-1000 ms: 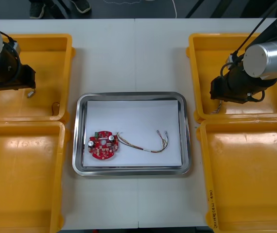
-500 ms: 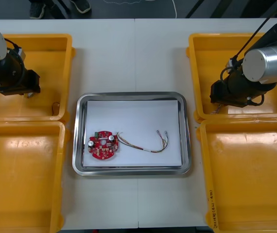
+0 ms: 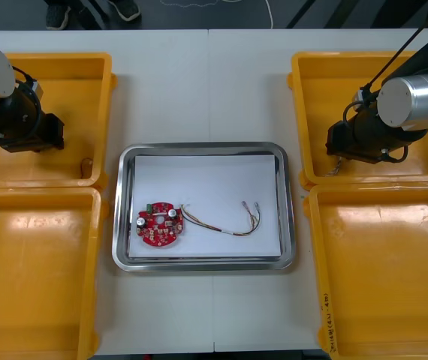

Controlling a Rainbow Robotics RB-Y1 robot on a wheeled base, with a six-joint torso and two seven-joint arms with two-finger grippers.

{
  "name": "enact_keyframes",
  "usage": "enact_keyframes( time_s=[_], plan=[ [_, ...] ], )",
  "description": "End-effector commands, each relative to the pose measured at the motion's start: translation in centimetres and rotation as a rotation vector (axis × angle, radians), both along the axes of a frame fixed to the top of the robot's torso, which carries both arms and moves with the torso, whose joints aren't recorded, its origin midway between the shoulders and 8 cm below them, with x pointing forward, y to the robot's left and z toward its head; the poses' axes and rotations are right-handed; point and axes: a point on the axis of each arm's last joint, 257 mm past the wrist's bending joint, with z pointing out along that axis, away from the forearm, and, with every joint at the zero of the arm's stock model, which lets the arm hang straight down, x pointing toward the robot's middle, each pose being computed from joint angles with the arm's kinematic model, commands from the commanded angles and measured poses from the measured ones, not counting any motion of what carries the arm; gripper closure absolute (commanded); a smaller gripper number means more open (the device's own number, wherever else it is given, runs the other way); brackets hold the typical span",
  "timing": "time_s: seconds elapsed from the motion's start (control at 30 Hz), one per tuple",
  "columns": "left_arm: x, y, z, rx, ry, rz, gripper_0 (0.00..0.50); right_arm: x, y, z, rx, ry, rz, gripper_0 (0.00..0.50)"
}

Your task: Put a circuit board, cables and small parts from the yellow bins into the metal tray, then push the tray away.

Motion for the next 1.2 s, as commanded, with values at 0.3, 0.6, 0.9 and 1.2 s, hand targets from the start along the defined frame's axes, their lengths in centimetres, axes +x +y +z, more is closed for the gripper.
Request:
enact_keyframes(
  time_s=[0.3, 0.6, 0.9, 1.2],
  plan=[
    [1.6, -1.9, 2.1, 0.008, -0.039, -0.039, 0.500, -0.7, -0.6, -1.1, 0.023, 0.044, -0.056, 0.500],
    [1.2, -1.7, 4.3, -0.007, -0.047, -0.019, 0.500, -1.0, -1.0, 1.6, 0.000, 0.081, -0.040, 0.500],
    [-0.5, -0.7, 10.6, -0.001, -0.095, 0.021, 0.500, -0.7, -0.2, 7.7, 0.096, 0.054, 0.000, 0.500],
    [-3.5, -0.4, 14.5, -0.002, -0.096, 0.119, 0.500, -1.7, -0.1, 11.1, 0.034, 0.015, 0.062, 0.500]
  ],
)
